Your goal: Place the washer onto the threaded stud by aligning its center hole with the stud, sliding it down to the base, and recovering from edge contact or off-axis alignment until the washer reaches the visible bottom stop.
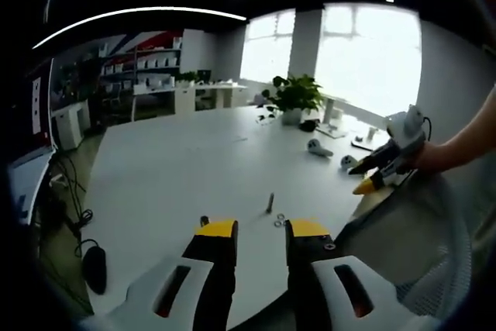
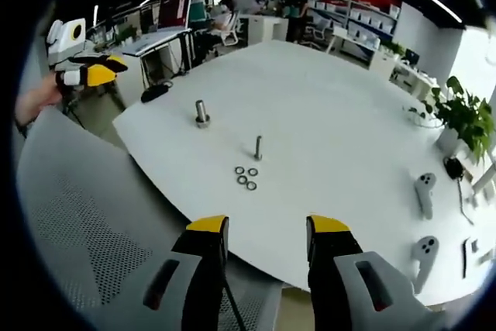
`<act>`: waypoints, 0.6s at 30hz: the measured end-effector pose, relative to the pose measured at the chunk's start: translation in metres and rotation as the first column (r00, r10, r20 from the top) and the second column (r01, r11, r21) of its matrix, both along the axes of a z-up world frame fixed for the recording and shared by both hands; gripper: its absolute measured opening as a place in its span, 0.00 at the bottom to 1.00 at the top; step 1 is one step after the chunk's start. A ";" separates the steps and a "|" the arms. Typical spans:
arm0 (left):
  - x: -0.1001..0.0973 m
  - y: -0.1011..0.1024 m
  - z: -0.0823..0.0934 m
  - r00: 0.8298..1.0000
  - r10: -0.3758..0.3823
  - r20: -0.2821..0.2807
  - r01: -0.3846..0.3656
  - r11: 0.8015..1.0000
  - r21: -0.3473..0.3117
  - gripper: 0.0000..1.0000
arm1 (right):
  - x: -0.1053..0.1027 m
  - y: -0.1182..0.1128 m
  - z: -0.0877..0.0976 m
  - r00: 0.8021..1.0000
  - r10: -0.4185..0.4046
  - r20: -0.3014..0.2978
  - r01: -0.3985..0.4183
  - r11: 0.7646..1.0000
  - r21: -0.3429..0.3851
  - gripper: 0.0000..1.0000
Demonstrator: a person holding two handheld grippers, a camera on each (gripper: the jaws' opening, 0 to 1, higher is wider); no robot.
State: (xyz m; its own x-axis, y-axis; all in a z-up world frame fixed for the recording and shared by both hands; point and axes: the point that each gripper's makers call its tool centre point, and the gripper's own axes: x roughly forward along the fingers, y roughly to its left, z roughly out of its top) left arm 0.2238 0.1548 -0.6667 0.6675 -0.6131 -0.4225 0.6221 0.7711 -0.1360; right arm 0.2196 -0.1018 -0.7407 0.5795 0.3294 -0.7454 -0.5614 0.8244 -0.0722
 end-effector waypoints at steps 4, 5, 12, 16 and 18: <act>-0.001 0.001 -0.001 1.000 -0.009 0.004 0.009 1.000 0.017 0.23 | -0.007 0.010 -0.010 0.994 0.079 -0.070 -0.083 0.996 -0.046 0.41; -0.001 0.001 -0.002 1.000 -0.008 0.003 0.008 1.000 0.019 0.22 | -0.008 0.017 -0.009 0.991 0.119 -0.063 -0.122 0.991 -0.048 0.39; -0.002 0.004 -0.004 1.000 0.010 -0.018 -0.010 1.000 -0.003 0.23 | -0.017 0.026 -0.021 0.962 0.236 -0.140 -0.256 0.956 -0.144 0.37; -0.002 0.004 -0.004 1.000 0.004 -0.004 -0.004 1.000 0.025 0.23 | 0.002 0.043 -0.018 0.957 0.257 -0.133 -0.272 0.956 -0.110 0.37; -0.002 0.003 -0.005 1.000 0.001 -0.012 -0.001 1.000 0.017 0.23 | 0.013 0.050 -0.027 0.952 0.274 -0.135 -0.290 0.950 -0.113 0.37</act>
